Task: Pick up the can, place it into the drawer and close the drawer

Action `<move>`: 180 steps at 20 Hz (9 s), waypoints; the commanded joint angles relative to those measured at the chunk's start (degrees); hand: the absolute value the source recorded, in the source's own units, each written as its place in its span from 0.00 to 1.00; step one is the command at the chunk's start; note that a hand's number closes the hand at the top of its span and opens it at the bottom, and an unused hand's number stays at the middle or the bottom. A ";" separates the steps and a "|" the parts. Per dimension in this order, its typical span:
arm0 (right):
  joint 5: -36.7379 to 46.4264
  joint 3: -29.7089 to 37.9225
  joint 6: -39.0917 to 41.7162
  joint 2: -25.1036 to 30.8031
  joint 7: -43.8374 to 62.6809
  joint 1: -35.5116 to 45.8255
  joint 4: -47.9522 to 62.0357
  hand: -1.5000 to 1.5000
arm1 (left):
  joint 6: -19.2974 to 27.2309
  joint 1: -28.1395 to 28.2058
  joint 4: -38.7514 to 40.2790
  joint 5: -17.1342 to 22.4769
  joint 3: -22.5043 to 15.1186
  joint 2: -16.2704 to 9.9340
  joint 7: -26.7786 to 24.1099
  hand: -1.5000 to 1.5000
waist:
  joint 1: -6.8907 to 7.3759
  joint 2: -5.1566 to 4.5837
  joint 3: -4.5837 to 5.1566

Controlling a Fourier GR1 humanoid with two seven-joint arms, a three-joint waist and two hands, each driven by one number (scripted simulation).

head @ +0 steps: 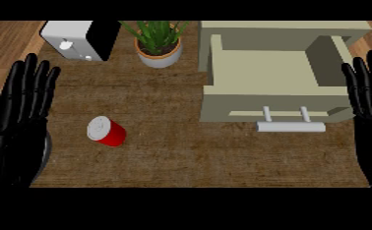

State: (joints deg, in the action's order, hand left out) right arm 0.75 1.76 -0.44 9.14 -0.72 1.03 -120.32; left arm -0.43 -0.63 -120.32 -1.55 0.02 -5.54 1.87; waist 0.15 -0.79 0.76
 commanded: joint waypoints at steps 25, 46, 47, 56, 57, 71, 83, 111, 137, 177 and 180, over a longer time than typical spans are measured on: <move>-2.96 2.77 -2.45 -3.92 9.64 -7.50 1.91 0.00 | 62.47 8.71 1.16 -49.98 -21.37 5.54 44.62 0.00 | -0.41 0.80 -0.80; -7.23 6.69 1.79 -3.73 10.80 -13.18 -5.97 0.00 | 81.08 1.70 28.20 -38.11 -23.83 5.35 38.07 0.00 | -0.60 0.82 -0.72; -10.35 9.84 3.91 -0.77 12.43 -13.00 -5.92 0.00 | 84.58 6.13 26.78 -35.98 -25.82 2.39 36.50 0.00 | -0.55 0.85 -0.69; -6.02 7.73 1.45 -3.57 11.87 -11.83 -5.73 0.00 | 86.19 4.03 32.30 -21.13 -24.76 2.94 25.04 0.00 | -0.29 0.84 -0.53; -11.03 12.24 2.17 -0.93 15.48 -11.27 -8.53 0.00 | 86.20 5.23 30.71 -20.22 -24.25 2.16 24.19 0.00 | -0.38 0.92 -0.52; -7.58 9.83 2.24 -3.90 14.13 -14.24 -8.88 0.00 | 85.26 4.95 32.75 -5.51 -21.89 3.33 10.41 0.00 | -0.11 0.95 -0.39; -8.38 11.83 4.16 -2.30 12.96 -12.81 -7.50 0.00 | 67.34 2.11 39.81 13.71 -7.31 5.50 -11.94 0.00 | -0.35 0.80 -0.47; -8.52 13.85 4.33 -1.24 15.05 -8.30 -7.59 0.00 | 5.76 -28.39 84.73 28.37 -6.89 -3.27 -33.90 1.00 | -1.83 0.48 -0.67; -5.87 14.94 3.10 -2.28 18.77 -7.50 -9.87 0.00 | 21.28 -56.80 63.37 17.91 -10.30 2.51 5.34 1.00 | -0.79 0.82 -0.78; -3.89 13.86 3.19 2.23 22.61 2.42 -8.13 0.00 | 36.89 -91.31 101.31 29.63 -18.89 5.54 3.07 0.00 | -5.71 -0.73 -0.94; -1.60 12.68 4.88 3.92 19.69 3.91 -5.92 0.00 | 39.34 -91.60 101.48 30.49 -19.97 5.54 1.97 0.00 | -6.52 -0.99 -0.99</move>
State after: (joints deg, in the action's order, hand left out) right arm -3.50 15.75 3.48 11.76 20.67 3.83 -127.29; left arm 36.77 -92.75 -19.41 27.65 -18.93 -0.01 5.65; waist -5.65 -1.53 -0.20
